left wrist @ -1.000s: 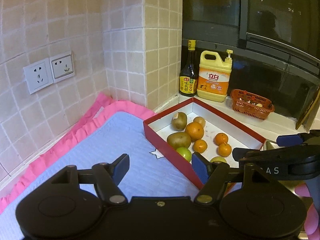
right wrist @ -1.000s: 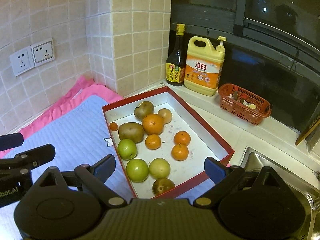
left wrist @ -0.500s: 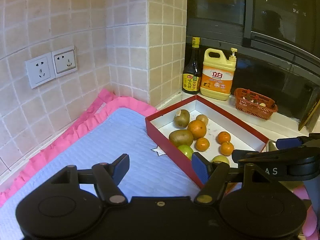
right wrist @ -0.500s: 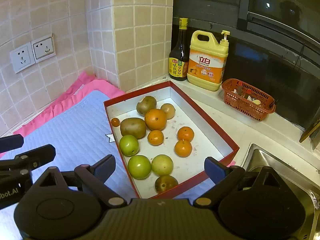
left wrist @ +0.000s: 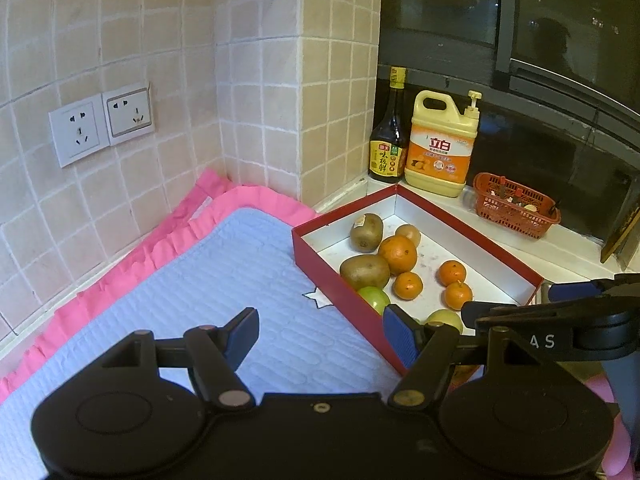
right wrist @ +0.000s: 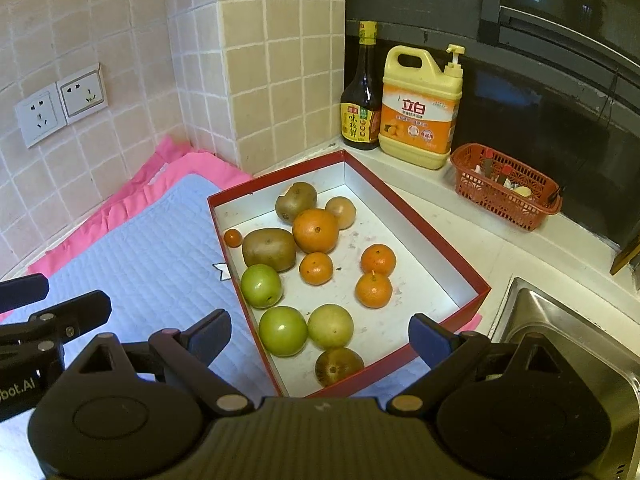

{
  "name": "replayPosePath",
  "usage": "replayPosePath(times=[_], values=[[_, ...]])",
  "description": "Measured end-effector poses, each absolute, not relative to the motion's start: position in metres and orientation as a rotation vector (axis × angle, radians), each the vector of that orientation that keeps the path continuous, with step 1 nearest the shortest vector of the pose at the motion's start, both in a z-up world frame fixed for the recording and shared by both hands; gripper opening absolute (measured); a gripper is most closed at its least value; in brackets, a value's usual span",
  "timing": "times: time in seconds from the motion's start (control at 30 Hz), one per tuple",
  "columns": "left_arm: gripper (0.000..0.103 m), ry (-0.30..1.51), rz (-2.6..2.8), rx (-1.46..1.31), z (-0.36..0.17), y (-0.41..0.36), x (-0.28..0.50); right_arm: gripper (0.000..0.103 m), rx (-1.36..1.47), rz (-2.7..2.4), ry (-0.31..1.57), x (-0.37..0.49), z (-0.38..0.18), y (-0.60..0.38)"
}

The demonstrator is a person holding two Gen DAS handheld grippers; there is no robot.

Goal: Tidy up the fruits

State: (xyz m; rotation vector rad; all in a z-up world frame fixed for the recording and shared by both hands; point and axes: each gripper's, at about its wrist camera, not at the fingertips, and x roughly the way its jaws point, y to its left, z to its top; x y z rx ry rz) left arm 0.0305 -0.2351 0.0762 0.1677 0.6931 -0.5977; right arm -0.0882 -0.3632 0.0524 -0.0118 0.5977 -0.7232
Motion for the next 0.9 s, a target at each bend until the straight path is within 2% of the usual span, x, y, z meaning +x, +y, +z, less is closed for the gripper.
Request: replayPosePath(times=[0.9], values=[[0.082,0.724,-0.573,0.173,0.068,-0.247,0.042,0.097,0.012,-0.729,0.614,-0.077,0.048,-0.379]])
